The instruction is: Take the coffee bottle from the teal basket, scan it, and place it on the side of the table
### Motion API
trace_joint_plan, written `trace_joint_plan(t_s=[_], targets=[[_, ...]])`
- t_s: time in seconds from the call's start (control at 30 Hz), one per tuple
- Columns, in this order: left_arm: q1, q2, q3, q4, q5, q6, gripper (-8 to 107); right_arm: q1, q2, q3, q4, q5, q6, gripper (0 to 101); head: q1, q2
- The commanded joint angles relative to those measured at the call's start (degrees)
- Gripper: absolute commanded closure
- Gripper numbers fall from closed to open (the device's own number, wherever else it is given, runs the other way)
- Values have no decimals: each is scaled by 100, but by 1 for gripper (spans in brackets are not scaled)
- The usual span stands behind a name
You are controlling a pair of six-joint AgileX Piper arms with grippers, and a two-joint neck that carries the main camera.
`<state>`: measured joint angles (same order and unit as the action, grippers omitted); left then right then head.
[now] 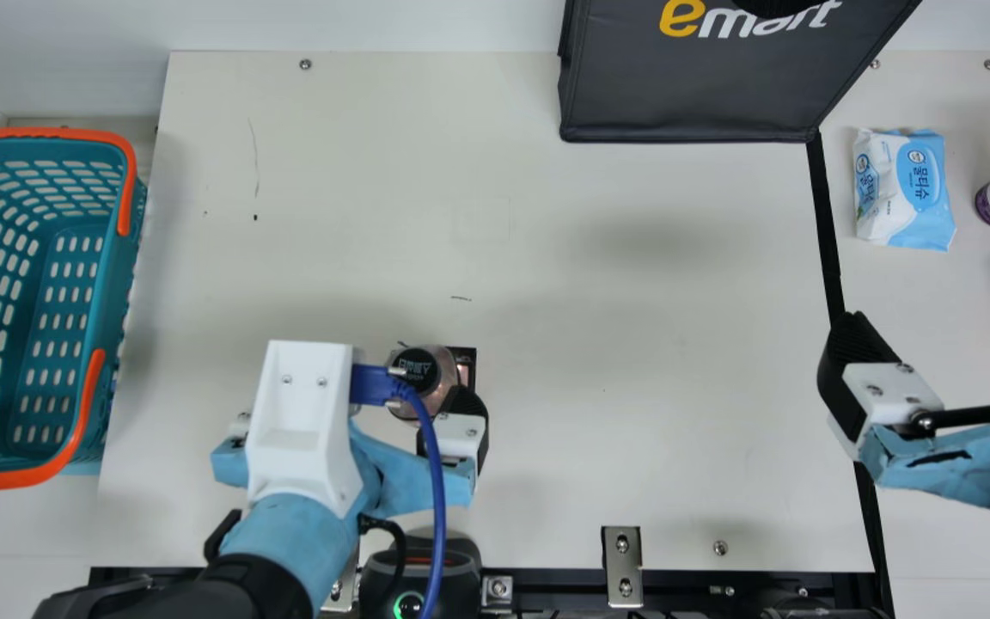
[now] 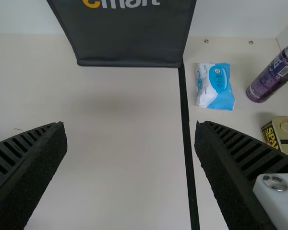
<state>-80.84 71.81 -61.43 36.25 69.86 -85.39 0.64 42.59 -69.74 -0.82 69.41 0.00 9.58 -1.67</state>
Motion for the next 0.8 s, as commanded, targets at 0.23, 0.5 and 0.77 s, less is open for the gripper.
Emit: trace_joint_plan(t_s=[0.23, 0.5, 0.77], targets=[[475, 423, -21, -38, -434, 324, 9, 0, 0, 0, 0, 0, 0, 6, -166, 9], [928, 740, 81, -44, -854, 550, 9, 0, 0, 0, 0, 0, 0, 6, -166, 9], [1091, 878, 155, -95, -1017, 531, 9, 0, 0, 0, 0, 0, 0, 6, -166, 9]])
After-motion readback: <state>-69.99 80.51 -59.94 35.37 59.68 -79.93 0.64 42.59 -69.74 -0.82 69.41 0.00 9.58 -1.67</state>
